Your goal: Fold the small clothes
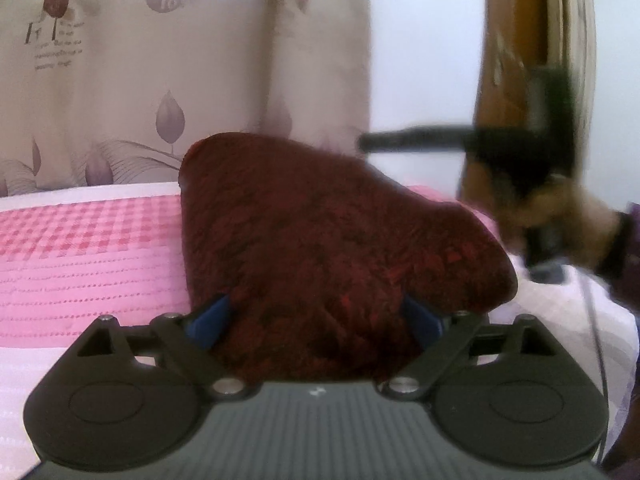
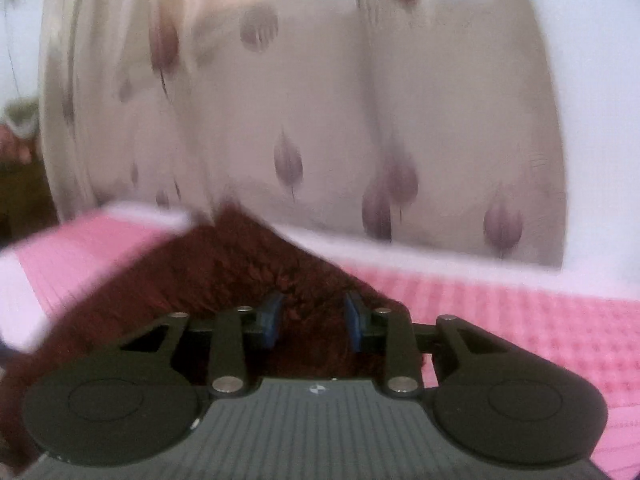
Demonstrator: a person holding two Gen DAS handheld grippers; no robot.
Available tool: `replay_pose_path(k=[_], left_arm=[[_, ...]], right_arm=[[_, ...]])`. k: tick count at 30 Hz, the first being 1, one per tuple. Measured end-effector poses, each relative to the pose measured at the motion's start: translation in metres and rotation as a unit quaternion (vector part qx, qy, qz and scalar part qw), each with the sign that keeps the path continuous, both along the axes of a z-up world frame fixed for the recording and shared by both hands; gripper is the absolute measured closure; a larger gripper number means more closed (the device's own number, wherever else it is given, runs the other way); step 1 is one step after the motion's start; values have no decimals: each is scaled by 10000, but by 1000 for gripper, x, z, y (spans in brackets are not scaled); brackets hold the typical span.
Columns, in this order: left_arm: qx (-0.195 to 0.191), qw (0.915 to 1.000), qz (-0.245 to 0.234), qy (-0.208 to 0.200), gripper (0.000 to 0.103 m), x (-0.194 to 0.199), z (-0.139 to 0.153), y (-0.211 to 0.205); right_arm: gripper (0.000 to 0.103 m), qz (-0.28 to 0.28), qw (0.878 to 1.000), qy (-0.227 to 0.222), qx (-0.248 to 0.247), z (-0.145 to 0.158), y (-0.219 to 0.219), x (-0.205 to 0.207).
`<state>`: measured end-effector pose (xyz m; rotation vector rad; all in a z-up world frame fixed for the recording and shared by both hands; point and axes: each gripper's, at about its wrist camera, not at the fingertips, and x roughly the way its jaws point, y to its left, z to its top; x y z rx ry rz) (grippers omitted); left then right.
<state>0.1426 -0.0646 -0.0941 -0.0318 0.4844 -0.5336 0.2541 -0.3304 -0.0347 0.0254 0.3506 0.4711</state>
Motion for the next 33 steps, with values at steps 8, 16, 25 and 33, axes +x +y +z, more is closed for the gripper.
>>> replay_pose_path(k=[8,16,25,33], left_arm=[[51,9999,83,-61,9,-10,5,9],[65,9997,129,203,9,-7,-3,15],[225,9987,460,7,9,-12,30,20],[697,9951,653,-246,9,1,46,8]], right_arm=[[74,674,9890,-263,-1287,-3,35,-122],[79,-112,9912,607,-1174,-41,28,-125],[77,-197,9928,664,-980,-41,21,-119],[60,-423,9928,684,-891,-43,20,-117]])
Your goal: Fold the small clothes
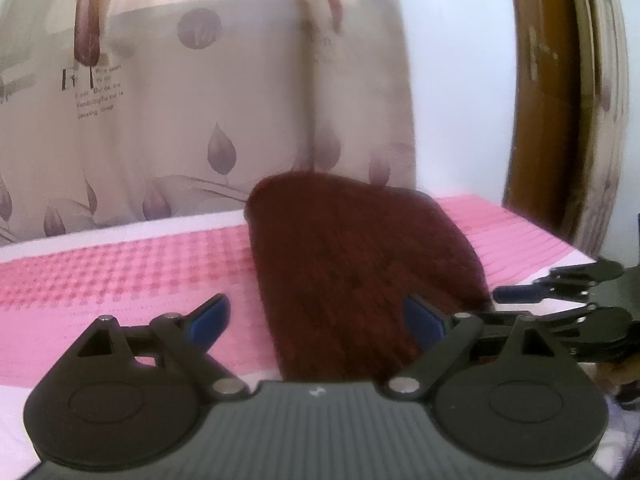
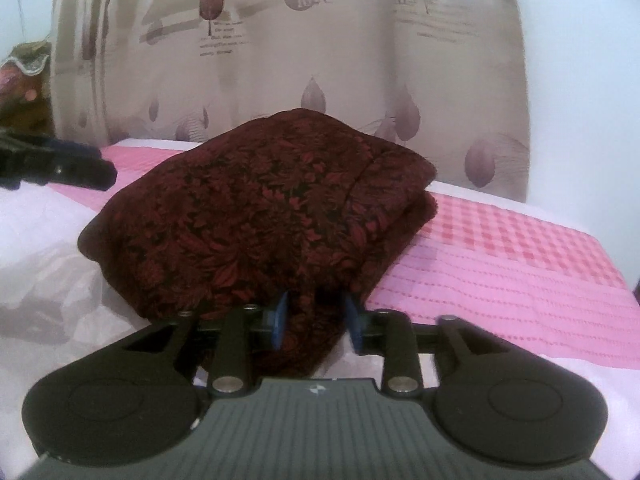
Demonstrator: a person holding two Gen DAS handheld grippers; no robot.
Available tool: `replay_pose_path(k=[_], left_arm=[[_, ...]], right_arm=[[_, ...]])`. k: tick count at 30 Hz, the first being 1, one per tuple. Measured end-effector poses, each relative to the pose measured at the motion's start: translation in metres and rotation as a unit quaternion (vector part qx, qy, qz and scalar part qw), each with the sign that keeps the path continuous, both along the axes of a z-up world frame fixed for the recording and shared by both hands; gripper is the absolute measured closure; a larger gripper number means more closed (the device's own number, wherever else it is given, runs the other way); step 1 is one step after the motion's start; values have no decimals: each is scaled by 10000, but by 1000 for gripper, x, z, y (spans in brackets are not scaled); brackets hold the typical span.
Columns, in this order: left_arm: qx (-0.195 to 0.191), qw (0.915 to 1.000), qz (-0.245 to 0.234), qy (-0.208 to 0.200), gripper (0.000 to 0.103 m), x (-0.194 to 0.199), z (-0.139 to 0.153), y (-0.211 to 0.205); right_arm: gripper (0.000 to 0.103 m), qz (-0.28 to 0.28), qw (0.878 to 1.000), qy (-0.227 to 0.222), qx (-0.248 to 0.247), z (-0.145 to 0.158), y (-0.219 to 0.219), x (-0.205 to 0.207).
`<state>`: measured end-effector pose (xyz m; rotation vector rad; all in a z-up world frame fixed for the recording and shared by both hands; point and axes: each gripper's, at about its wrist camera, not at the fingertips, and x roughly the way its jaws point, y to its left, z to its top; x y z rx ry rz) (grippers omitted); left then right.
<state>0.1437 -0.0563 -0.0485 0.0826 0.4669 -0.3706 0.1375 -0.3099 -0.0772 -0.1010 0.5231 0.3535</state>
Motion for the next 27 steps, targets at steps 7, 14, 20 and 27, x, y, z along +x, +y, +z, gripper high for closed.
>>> replay_pose_path(k=[7,14,20,27], left_arm=[[204,9998,23,-15,9,12,-1,-8],[303,9995,33,15,9,26,-5,-12],[410,9991,66,-14,9,38,-8,-14],[191,9997,-97,108,4,58,-9,-8]], right_arm=[[53,-98,9998,73,133,-1,-6,4],[45,-186,9995,125,238,-2,-9,6],[43,-209,9993,143,277,-2,-10,6],[35,-254,9970,290,678,-3,-21,10]])
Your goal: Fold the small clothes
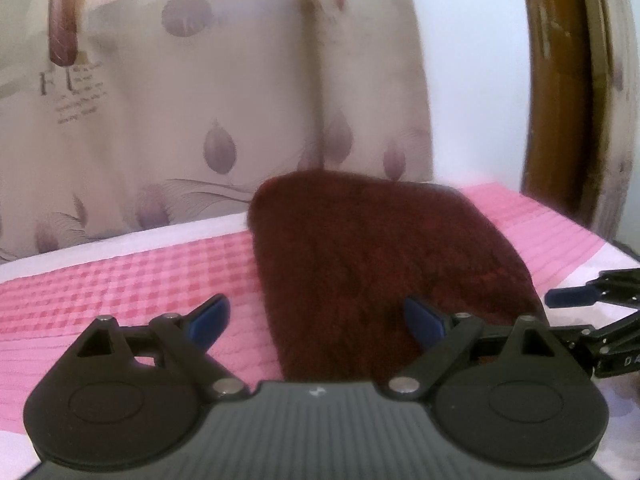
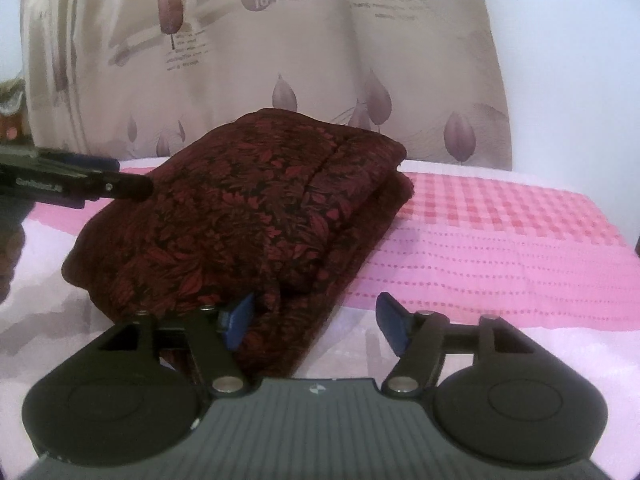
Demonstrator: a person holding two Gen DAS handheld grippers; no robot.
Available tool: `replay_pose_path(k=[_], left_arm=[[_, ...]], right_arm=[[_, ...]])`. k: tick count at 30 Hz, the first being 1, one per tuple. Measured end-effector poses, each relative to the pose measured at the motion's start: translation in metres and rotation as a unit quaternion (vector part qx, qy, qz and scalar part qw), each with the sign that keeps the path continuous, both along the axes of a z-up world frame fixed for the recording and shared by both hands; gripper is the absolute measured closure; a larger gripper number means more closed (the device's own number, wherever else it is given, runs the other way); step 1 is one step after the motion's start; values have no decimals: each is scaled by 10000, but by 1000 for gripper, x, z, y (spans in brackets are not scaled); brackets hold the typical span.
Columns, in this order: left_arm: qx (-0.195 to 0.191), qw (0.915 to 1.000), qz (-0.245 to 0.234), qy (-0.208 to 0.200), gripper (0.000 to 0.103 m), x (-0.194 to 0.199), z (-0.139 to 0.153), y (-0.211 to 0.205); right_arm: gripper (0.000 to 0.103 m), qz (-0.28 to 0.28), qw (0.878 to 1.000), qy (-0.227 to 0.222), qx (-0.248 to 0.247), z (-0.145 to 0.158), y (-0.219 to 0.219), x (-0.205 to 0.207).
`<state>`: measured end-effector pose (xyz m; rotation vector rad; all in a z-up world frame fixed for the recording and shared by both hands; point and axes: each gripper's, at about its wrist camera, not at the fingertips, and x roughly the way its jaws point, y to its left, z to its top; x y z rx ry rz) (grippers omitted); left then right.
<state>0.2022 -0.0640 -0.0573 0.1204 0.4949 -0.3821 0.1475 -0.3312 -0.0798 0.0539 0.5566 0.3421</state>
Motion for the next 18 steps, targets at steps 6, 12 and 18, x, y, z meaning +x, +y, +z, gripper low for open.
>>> replay_pose_path(k=[6,12,18], left_arm=[[-874,9918,-537,766,2,43,-7,24],[-1779,9624,-1119,1721,0,90,-26,41],[-2215,9377,-1494,2222,0,122,-51,48]], right_arm=[[30,68,9866,292,1604,6,-30,23],[18,117,9691,822,2321,2,-34,69],[8,288,9560,1509,2498,-13,-23,112]])
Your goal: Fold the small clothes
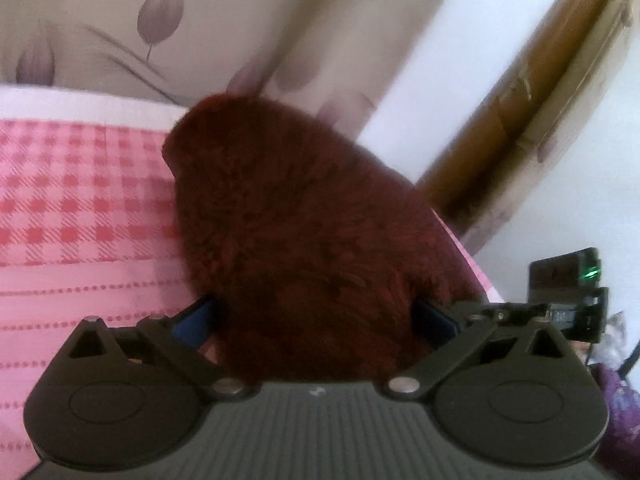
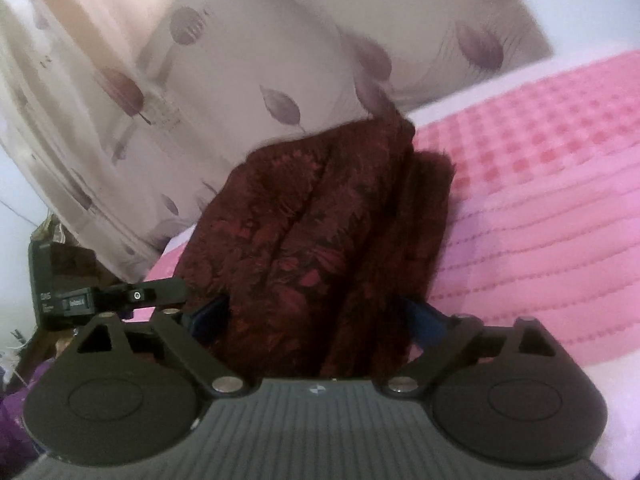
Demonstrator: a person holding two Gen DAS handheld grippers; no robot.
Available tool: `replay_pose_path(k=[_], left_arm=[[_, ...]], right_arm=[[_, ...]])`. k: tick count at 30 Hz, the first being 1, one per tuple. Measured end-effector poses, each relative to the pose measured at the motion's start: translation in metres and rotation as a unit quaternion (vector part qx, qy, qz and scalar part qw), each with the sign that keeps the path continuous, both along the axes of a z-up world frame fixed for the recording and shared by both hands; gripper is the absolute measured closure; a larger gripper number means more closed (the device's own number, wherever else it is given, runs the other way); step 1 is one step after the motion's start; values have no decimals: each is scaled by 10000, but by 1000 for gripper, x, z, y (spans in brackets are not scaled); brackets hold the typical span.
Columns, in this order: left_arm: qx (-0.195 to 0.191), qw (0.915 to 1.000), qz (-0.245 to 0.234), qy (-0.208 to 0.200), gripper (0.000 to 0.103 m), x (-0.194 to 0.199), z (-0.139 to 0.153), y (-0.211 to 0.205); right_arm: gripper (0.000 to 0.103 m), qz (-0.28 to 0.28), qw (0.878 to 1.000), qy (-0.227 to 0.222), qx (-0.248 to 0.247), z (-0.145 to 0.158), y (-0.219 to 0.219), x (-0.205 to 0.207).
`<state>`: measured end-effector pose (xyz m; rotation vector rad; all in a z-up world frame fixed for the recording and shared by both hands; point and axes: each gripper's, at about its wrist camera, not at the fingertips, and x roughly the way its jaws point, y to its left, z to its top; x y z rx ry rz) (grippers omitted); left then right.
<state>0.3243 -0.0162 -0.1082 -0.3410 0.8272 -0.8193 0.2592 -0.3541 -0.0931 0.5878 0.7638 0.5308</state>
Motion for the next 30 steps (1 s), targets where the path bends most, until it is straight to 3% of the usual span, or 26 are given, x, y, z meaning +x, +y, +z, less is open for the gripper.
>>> replay_pose_path(k=[4,6,9,20,25,30], left_arm=[[-472,9977,83,487,3,14,-21,7],[-427,9984,174,320,11,5,-18,7],[-328,9988,367,57,23,-14,-1,10],[-130,9947,973,-290,23,-105,71,86],[88,9927,1161,-324,23,-146,71,121],[272,9905,1316,-300,23,-170,53,144]], right_arm=[[14,15,9996,55,272,-8,1,10],[32,-15,9992,65,382,-11,4,7],[42,-143,9990,-155,388,-4,6,-4],[46,35,9953,-689,676,60,68,-55],[46,314,9943,-722,724,68,109,-83],[46,408,9949,-574,727,55,143,-105]])
